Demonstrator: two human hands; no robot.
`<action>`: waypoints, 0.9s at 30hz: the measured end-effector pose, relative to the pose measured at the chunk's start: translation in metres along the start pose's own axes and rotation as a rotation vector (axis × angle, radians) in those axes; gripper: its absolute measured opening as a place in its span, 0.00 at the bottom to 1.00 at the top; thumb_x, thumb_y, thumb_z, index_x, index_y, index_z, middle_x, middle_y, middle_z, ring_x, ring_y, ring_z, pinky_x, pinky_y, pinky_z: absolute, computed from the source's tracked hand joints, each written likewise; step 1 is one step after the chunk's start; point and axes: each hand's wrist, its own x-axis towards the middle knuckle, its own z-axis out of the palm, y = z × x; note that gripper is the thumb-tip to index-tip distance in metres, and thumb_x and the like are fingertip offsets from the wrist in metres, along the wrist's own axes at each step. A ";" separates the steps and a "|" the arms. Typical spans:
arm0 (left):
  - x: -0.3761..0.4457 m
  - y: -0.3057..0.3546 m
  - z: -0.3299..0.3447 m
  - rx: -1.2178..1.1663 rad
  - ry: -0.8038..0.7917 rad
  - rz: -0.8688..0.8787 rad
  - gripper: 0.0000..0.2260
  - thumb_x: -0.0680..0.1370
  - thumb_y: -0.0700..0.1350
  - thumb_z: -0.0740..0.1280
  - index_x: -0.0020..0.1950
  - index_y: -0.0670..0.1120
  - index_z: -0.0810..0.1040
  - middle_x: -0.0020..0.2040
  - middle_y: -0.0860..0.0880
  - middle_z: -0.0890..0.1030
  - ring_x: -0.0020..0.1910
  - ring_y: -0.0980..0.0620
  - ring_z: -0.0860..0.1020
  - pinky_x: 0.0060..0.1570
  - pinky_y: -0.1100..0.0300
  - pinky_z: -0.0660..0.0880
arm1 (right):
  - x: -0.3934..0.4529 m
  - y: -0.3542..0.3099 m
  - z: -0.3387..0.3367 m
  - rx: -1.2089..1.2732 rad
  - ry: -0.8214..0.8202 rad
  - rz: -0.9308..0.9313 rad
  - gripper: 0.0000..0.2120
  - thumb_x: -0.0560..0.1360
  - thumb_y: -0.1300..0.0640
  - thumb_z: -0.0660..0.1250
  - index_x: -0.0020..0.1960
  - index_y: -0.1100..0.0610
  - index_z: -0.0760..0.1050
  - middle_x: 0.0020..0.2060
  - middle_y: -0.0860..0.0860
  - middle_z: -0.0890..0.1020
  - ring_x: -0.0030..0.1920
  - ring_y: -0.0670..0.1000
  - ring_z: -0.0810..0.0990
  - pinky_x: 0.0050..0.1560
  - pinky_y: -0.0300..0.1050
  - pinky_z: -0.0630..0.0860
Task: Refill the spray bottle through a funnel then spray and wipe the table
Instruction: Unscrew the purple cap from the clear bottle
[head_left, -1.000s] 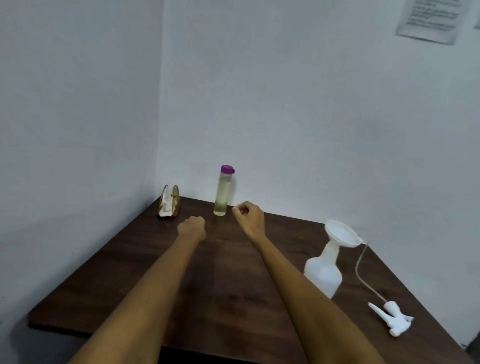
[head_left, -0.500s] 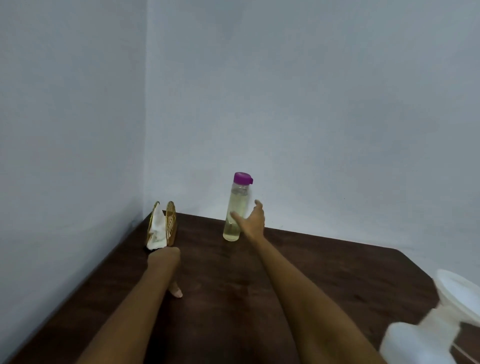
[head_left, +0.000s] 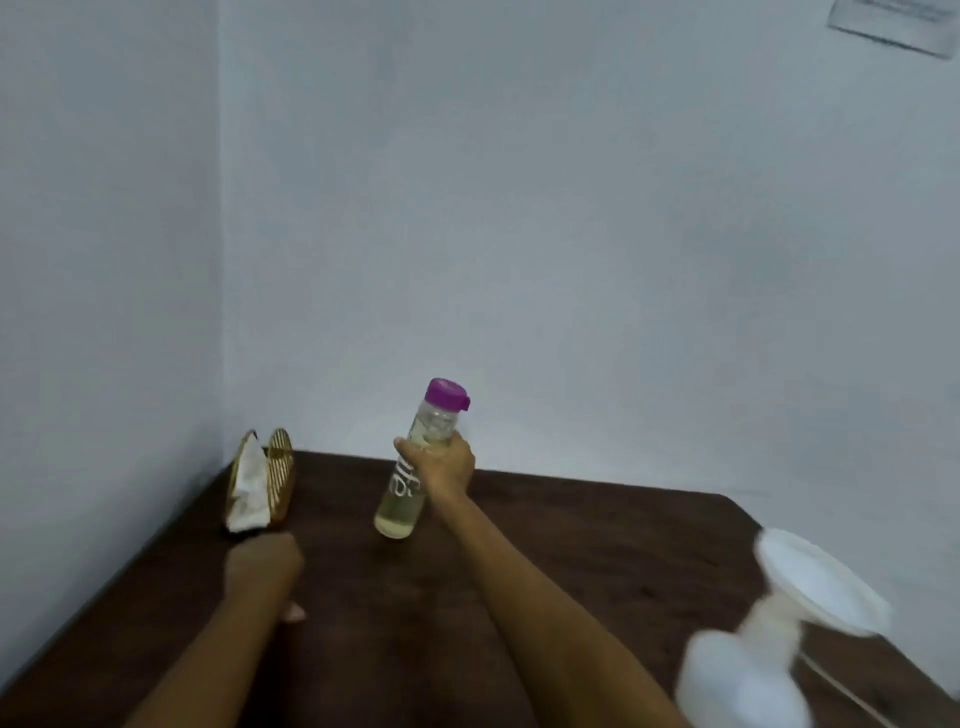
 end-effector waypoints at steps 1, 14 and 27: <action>-0.011 -0.004 0.000 -0.009 -0.011 -0.022 0.35 0.74 0.56 0.70 0.75 0.44 0.62 0.74 0.46 0.65 0.73 0.49 0.67 0.70 0.58 0.67 | -0.013 -0.002 -0.012 0.009 0.008 0.015 0.21 0.63 0.50 0.78 0.51 0.59 0.79 0.47 0.52 0.84 0.46 0.51 0.83 0.45 0.41 0.78; -0.169 0.067 0.020 -0.607 0.117 0.233 0.46 0.69 0.52 0.76 0.79 0.44 0.54 0.76 0.44 0.64 0.75 0.47 0.64 0.72 0.53 0.64 | -0.173 0.005 -0.151 -0.265 -0.183 -0.204 0.21 0.60 0.48 0.80 0.48 0.57 0.80 0.43 0.52 0.85 0.41 0.47 0.83 0.40 0.34 0.76; -0.200 0.130 -0.008 -1.054 0.377 0.151 0.22 0.70 0.46 0.75 0.59 0.39 0.75 0.57 0.41 0.80 0.56 0.44 0.79 0.53 0.54 0.76 | -0.170 -0.048 -0.200 -0.368 -0.562 -0.062 0.43 0.69 0.51 0.74 0.74 0.61 0.53 0.64 0.60 0.73 0.51 0.55 0.80 0.36 0.40 0.79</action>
